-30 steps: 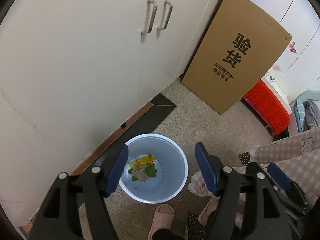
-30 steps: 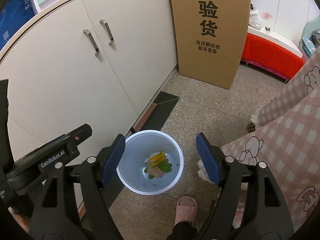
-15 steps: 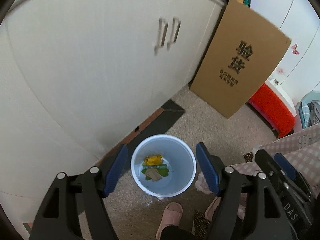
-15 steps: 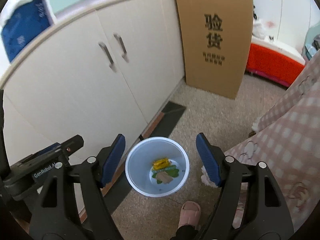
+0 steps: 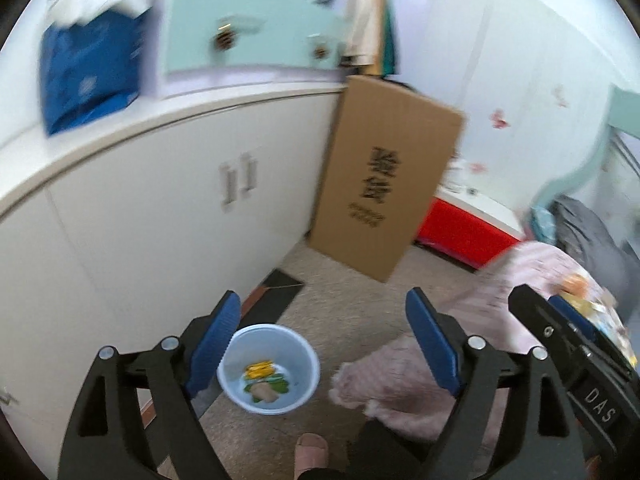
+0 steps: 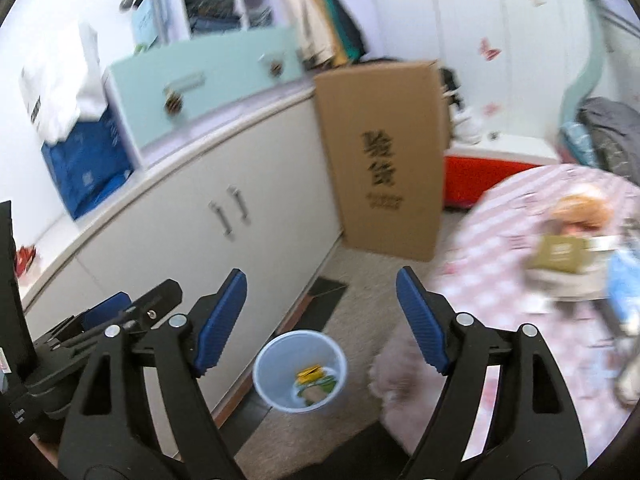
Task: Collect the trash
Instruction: 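Move both tools back over the table, then grasp the white-green box with the left tool, then grasp the orange-printed snack bag with the right tool while the left tool carries the box toward the wastebasket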
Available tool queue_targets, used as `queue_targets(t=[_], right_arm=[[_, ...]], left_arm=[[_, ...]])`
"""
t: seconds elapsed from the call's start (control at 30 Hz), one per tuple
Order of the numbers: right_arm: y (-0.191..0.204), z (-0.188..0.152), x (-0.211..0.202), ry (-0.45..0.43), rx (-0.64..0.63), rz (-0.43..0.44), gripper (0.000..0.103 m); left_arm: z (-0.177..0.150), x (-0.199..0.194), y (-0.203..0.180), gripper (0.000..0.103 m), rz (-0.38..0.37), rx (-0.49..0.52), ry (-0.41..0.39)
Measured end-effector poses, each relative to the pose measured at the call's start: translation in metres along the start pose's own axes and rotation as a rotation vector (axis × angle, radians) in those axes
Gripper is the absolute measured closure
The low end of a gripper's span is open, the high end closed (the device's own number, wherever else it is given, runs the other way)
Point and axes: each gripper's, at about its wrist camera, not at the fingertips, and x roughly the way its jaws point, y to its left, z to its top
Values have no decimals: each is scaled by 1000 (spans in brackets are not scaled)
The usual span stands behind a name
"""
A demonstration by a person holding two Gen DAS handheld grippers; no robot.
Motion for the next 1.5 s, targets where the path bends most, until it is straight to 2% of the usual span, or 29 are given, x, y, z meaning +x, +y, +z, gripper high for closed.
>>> queue_targets(t=[0.13,0.27,0.47,0.57,0.67,0.97,1.03,1.1,1.13,1.2,1.3,1.5], right_arm=[[-53,4,-48,-62,47,-118,27],[-106,-4,-79,-89,99,-241,27],[-181,-22,-102,-78,213,-337,27],[-208,-29,-109,-70,248,-351,27],[-224,-32,-110,-60,261,-360,27],[-235,-23,-96,-26,237,-337,27],[-233,-18,-93,-18,226,-324,27],[-232,-10,-89,-8,216,-304,27],[-231,-5,-86,-2,208,-297,27],[-230,4,-81,4,198,-277,27],[-229,20,-70,24,209,-240,26],[-223,53,-28,95,314,-145,18]], left_arm=[[-5,-12,-65,20,-89,86,3],[-14,-15,-127,19,-158,174,22],[-40,-3,-225,18,-262,318,90],[-49,4,-248,18,-258,357,99],[-54,20,-274,18,-213,401,109],[-48,55,-297,20,-121,449,135],[-44,62,-297,37,-125,453,156],[-42,66,-295,72,-154,437,189],[-40,67,-293,75,-156,430,195],[-35,63,-287,92,-164,416,172],[-25,56,-276,99,-172,395,135],[10,40,-245,100,-192,287,29]])
